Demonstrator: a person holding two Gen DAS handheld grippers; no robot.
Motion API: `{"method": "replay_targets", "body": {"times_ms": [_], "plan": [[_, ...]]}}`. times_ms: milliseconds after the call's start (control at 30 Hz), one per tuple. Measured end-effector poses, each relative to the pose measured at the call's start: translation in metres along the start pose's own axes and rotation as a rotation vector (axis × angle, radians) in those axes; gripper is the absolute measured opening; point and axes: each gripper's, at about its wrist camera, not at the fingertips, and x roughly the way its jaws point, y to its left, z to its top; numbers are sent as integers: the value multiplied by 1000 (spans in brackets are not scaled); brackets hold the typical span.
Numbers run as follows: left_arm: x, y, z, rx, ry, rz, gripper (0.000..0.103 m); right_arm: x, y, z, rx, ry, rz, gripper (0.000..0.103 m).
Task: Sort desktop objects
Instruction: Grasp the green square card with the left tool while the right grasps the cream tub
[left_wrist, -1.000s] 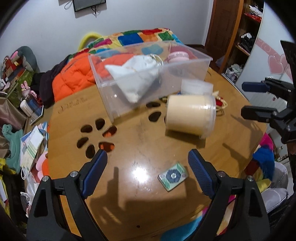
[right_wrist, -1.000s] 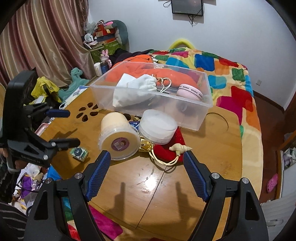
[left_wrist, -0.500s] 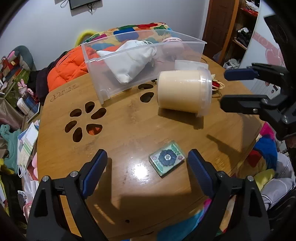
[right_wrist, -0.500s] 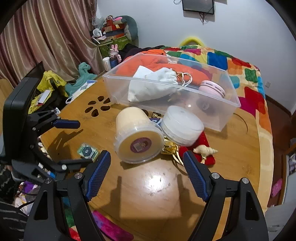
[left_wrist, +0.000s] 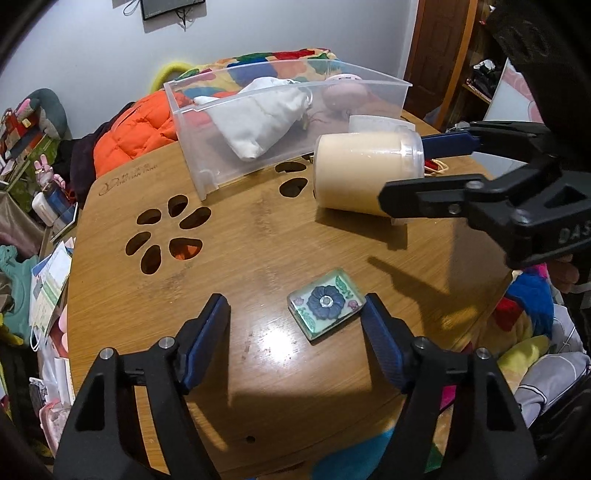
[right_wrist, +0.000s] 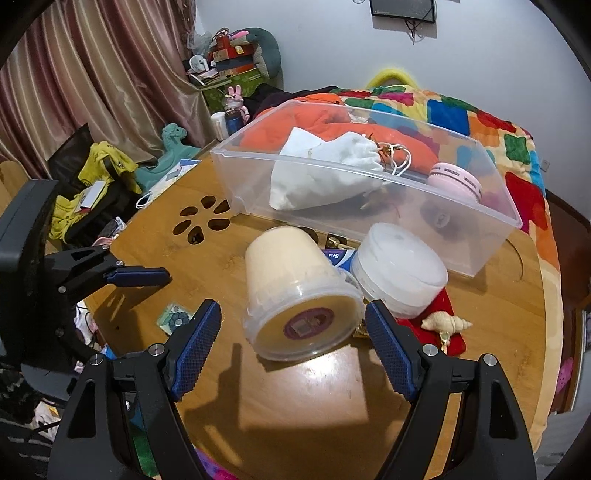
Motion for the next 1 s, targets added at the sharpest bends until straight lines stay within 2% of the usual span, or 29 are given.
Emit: {"method": "replay_targets", "body": {"times_ms": [433,600,733,867,1000], "plan": [[-1,1,-5,-1,-46,2,71,16,3,4,3,-1,-39,80],[-2,-2,-5,1,-54,0,57,20,5,4,2,-18,-64,78],[-3,-2,-6,3,-55,-1,55,17,-1,3,27,-36,-53,68],[-3,-2,-6,-5,-62,10,52,14,-9,1,55,-40,-2,66],[-5,-2,-6,-10,-65,16,41,10,-7,-3,44,-40,6,66]]}}
